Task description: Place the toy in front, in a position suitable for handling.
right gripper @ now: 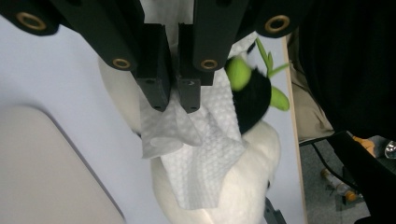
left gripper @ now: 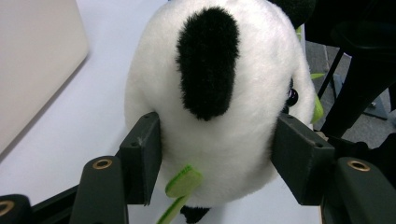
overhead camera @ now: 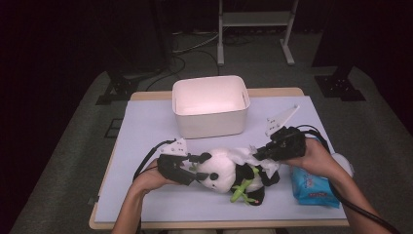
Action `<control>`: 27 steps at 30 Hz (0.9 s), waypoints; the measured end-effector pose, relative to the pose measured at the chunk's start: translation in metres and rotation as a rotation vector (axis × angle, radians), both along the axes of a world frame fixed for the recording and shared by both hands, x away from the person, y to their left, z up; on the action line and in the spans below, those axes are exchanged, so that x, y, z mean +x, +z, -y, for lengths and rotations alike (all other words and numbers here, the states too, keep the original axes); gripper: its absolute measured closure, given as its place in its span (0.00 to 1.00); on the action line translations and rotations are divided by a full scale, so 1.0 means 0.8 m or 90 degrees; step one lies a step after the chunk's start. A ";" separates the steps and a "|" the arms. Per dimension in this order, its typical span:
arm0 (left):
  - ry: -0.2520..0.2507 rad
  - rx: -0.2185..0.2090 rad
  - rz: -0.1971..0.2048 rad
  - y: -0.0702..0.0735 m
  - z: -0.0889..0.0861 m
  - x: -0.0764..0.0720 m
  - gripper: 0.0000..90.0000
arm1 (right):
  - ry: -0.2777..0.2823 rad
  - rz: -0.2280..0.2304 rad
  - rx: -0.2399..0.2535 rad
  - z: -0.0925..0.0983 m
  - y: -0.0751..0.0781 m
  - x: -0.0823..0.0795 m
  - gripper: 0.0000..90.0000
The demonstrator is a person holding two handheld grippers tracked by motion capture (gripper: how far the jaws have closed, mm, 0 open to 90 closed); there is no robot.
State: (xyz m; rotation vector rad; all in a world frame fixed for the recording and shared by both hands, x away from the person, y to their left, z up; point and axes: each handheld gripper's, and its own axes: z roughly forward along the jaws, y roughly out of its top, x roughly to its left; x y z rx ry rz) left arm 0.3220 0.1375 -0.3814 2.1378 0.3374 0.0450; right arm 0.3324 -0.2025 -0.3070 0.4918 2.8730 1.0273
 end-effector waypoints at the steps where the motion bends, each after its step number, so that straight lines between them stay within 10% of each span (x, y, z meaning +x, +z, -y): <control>1: -0.001 -0.001 -0.003 0.000 0.000 0.000 0.40 | -0.004 -0.002 0.002 0.004 -0.001 0.000 0.93; 14: 0.022 0.003 -0.046 0.006 0.008 -0.001 0.16 | 0.023 -0.016 0.025 -0.003 -0.021 -0.011 0.93; 27: 0.028 0.012 -0.055 0.015 0.024 0.004 0.12 | 0.032 -0.019 0.035 -0.006 -0.027 -0.016 0.94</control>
